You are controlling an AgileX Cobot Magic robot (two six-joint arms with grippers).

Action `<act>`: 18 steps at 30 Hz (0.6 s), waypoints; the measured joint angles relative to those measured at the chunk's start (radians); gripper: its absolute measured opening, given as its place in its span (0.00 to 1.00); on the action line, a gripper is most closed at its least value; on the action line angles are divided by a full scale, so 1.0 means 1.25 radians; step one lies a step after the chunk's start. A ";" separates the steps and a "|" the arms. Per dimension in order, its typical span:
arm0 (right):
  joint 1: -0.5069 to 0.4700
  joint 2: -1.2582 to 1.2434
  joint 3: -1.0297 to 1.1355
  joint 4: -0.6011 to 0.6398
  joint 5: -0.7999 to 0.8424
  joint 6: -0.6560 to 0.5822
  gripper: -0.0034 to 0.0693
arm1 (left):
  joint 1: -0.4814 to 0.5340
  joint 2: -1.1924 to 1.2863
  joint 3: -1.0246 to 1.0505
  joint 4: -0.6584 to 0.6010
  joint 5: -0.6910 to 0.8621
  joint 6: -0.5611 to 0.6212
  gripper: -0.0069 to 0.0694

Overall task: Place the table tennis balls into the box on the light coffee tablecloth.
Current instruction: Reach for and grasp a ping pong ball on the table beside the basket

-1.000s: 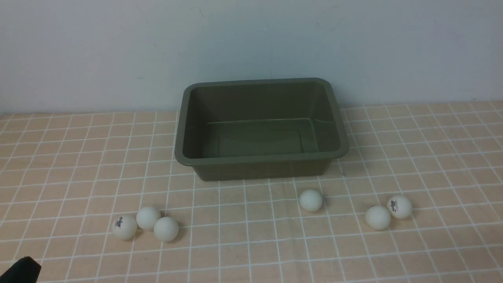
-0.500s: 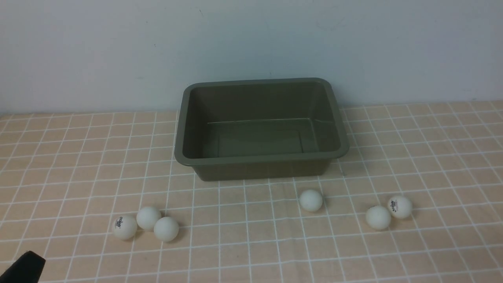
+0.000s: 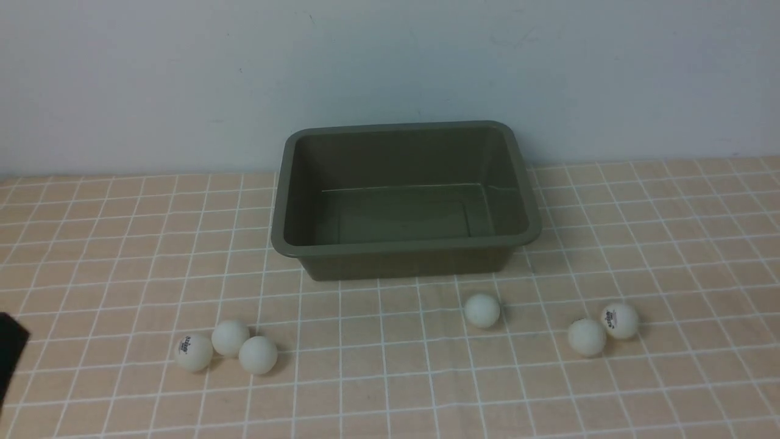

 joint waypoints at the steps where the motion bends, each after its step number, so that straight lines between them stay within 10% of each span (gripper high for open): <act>1: 0.000 0.036 -0.018 -0.001 0.049 -0.021 0.02 | 0.000 0.040 -0.022 0.000 0.044 0.038 0.00; 8: 0.000 0.265 -0.082 -0.049 0.251 -0.070 0.02 | 0.000 0.312 -0.127 0.055 0.212 0.102 0.00; 18: 0.000 0.610 -0.204 -0.384 0.263 0.082 0.02 | 0.000 0.634 -0.277 0.413 0.294 -0.231 0.00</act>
